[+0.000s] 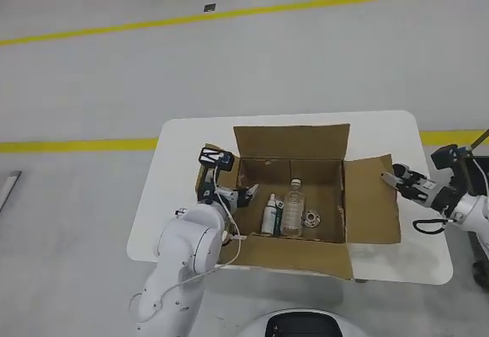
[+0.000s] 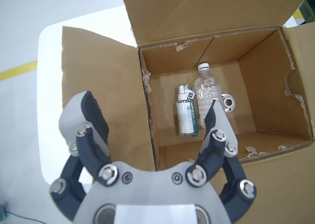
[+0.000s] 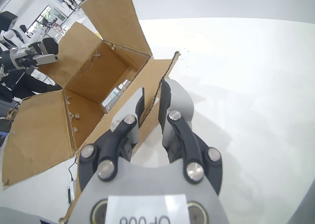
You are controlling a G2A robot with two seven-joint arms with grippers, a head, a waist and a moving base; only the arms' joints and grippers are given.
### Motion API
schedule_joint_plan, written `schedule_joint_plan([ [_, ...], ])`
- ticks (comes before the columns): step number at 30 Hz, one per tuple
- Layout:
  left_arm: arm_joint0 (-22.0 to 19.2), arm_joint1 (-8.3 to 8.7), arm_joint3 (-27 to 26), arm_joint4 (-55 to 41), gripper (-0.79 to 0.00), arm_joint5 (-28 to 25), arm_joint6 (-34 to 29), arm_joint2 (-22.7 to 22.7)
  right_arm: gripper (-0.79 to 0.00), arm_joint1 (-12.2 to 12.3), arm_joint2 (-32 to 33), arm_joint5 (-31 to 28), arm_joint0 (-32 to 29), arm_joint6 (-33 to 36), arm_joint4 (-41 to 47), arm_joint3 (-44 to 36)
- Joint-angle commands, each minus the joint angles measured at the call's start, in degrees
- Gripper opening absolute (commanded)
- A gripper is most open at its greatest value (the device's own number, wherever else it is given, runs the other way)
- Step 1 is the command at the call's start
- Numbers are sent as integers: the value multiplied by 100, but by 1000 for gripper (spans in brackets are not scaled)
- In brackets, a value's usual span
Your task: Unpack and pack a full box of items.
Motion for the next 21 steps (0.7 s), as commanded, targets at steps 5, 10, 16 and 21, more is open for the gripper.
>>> schedule_joint_plan([
  [5, -62, -21, -121, -66, 0, -74, 103, 158, 0, 8, 249, 97, -132, -705, -695, -250],
  [10, -168, -28, -250, -4, 0, -369, 9, 365, 0, 3, 500, -17, -326, -1584, -1362, -530],
  [16, -391, -85, -258, -343, 0, -576, 51, 727, -785, -3, 689, -315, -525, -2385, -2072, -911],
  [21, -496, -121, -187, -567, 0, -567, 131, 850, -785, -11, 760, -381, -718, -2868, -2872, -1322],
])
